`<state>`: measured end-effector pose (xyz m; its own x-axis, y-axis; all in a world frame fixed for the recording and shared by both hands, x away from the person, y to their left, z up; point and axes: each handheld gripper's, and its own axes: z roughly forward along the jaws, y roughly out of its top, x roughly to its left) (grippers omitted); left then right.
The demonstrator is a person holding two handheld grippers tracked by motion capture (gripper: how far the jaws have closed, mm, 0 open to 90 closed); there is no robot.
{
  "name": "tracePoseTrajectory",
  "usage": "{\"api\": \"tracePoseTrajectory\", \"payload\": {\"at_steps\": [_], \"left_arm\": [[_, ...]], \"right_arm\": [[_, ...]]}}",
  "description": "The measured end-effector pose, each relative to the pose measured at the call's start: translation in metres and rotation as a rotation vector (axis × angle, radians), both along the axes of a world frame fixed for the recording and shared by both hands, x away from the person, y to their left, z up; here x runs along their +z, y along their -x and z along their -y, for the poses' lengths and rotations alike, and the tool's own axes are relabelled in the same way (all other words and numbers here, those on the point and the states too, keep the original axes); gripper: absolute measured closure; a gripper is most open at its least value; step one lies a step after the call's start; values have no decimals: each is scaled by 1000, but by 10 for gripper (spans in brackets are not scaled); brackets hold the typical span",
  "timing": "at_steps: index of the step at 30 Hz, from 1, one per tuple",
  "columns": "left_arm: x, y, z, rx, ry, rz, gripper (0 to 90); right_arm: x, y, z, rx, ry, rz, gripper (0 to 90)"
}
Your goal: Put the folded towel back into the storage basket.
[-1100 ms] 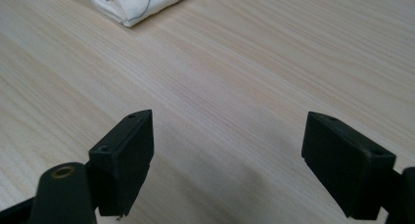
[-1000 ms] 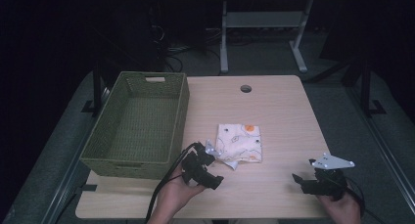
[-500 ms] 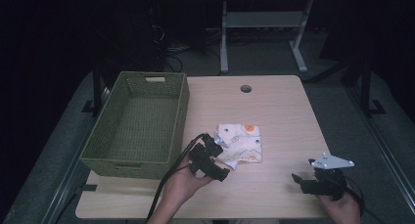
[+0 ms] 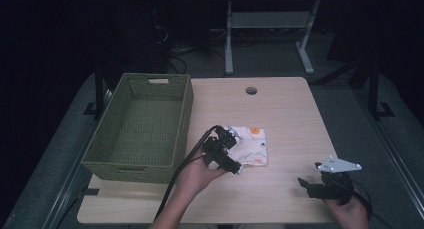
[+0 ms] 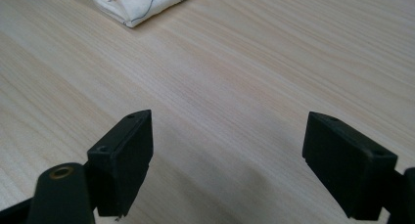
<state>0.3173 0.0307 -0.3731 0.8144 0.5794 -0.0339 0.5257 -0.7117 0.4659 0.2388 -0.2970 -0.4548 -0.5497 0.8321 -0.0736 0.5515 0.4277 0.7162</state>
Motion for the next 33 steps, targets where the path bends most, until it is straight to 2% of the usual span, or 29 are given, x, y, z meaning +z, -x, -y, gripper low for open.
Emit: {"api": "tracePoseTrajectory", "payload": {"at_steps": [21, 33], "left_arm": [[-4, -46, 34, 28, -71, -40, 237], [-19, -68, 57, 47, -95, -63, 239]], "right_arm": [[1, 0, 0, 5, -15, -5, 184], [1, 0, 1, 6, -24, -2, 184]]}}
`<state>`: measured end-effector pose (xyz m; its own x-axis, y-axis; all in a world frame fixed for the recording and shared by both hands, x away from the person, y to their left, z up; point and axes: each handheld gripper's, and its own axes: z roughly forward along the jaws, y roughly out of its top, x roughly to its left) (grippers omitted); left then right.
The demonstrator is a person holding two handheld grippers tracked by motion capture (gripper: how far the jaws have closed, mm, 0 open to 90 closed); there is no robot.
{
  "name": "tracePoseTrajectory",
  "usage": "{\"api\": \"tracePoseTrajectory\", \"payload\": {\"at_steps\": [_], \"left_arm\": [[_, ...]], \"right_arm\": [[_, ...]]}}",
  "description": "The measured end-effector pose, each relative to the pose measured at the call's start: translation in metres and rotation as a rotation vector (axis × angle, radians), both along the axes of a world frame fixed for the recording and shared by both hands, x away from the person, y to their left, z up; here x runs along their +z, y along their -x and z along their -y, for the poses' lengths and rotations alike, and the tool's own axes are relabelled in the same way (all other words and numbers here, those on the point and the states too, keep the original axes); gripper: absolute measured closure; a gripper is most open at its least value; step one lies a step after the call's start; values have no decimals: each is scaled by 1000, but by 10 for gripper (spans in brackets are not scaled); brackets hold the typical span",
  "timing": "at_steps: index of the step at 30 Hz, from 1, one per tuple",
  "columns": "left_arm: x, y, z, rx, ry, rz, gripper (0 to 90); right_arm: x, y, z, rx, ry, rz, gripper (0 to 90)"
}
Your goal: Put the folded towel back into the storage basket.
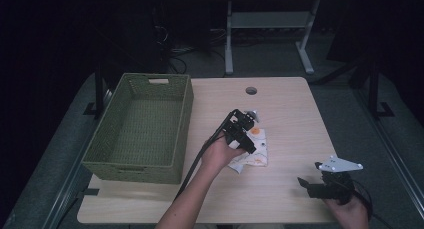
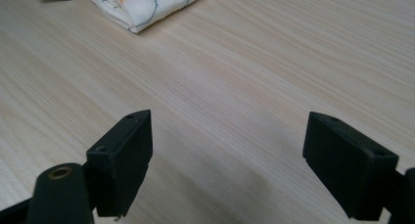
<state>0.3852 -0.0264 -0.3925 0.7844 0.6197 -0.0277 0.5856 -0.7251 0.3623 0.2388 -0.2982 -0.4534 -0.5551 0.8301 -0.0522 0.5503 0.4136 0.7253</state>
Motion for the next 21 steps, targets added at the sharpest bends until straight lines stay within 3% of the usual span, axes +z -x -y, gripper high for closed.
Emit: {"api": "tracePoseTrajectory", "payload": {"at_steps": [10, 21], "left_arm": [[-16, -18, 8, 24, -14, -45, 245], [-31, -30, 15, 42, -31, -77, 319]], "right_arm": [[0, 0, 1, 2, -5, -1, 184], [1, 0, 2, 1, -10, 3, 184]]}}
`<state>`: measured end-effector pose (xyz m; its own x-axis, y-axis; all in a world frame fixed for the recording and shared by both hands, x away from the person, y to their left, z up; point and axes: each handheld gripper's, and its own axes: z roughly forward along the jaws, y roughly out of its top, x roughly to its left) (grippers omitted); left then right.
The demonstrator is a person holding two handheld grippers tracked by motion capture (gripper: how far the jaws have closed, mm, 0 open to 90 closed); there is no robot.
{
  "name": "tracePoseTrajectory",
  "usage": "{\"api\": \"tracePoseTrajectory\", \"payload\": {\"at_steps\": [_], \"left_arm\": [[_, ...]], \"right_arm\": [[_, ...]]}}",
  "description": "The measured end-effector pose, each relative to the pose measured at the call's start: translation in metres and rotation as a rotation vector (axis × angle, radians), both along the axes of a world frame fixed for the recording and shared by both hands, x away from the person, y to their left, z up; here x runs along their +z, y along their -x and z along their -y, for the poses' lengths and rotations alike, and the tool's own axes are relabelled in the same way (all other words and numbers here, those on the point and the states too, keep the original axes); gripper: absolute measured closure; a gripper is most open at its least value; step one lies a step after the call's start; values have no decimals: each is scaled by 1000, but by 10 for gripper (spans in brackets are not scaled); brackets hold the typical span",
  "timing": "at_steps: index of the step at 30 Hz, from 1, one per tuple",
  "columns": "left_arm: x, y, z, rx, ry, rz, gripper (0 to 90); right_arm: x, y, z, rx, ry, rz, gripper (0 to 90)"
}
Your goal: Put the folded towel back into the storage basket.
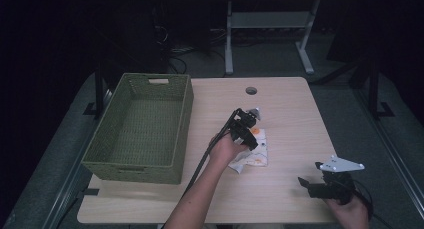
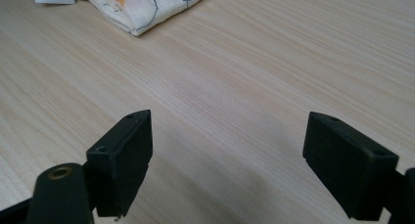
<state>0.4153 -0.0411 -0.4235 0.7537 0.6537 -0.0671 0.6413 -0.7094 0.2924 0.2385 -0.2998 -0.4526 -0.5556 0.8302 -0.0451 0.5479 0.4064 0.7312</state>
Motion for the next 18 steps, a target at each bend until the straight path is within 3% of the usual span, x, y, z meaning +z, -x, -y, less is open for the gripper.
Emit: {"api": "tracePoseTrajectory", "payload": {"at_steps": [6, 10, 18], "left_arm": [[-9, -2, 4, -4, -30, -14, 368], [-13, -1, 8, -1, -63, 1, 388], [-13, -1, 7, 0, -73, 28, 499]], "right_arm": [[0, 0, 1, 1, -1, 0, 184], [0, 0, 1, 3, 0, 4, 185], [0, 0, -1, 6, 1, 1, 185]]}}
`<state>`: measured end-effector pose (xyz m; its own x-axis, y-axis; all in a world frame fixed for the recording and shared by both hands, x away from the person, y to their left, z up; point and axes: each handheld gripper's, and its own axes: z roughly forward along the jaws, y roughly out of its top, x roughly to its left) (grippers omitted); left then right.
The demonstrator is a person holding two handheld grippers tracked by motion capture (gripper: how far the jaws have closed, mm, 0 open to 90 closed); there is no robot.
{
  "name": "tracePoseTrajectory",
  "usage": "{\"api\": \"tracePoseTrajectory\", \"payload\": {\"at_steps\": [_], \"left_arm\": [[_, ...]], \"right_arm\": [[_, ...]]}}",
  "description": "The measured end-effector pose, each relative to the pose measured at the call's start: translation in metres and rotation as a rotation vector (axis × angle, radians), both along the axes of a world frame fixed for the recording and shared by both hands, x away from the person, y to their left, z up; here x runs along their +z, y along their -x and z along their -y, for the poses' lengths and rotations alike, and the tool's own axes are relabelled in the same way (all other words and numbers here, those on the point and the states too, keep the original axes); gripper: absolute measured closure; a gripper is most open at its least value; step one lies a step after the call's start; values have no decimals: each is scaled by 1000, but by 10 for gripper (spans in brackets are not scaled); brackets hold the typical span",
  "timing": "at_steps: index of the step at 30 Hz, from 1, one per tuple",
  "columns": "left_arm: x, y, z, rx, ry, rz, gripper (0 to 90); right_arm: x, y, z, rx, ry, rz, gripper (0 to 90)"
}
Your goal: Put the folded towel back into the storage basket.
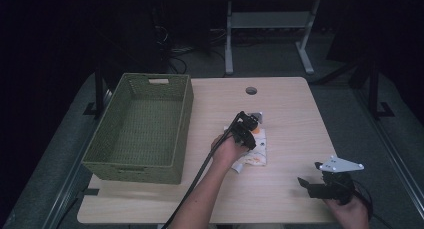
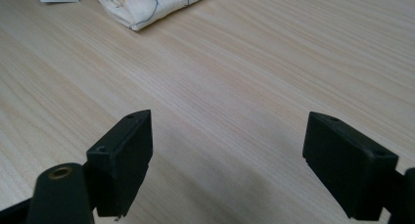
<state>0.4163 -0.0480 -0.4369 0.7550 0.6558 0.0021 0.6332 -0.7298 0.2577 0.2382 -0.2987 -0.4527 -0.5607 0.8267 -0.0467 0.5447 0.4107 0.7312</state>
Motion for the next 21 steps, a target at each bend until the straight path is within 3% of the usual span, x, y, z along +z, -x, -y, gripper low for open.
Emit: {"api": "tracePoseTrajectory", "payload": {"at_steps": [21], "left_arm": [[1, -3, -4, -12, -9, 17, 683]], "right_arm": [[-1, -1, -1, 1, 6, -7, 184]]}}
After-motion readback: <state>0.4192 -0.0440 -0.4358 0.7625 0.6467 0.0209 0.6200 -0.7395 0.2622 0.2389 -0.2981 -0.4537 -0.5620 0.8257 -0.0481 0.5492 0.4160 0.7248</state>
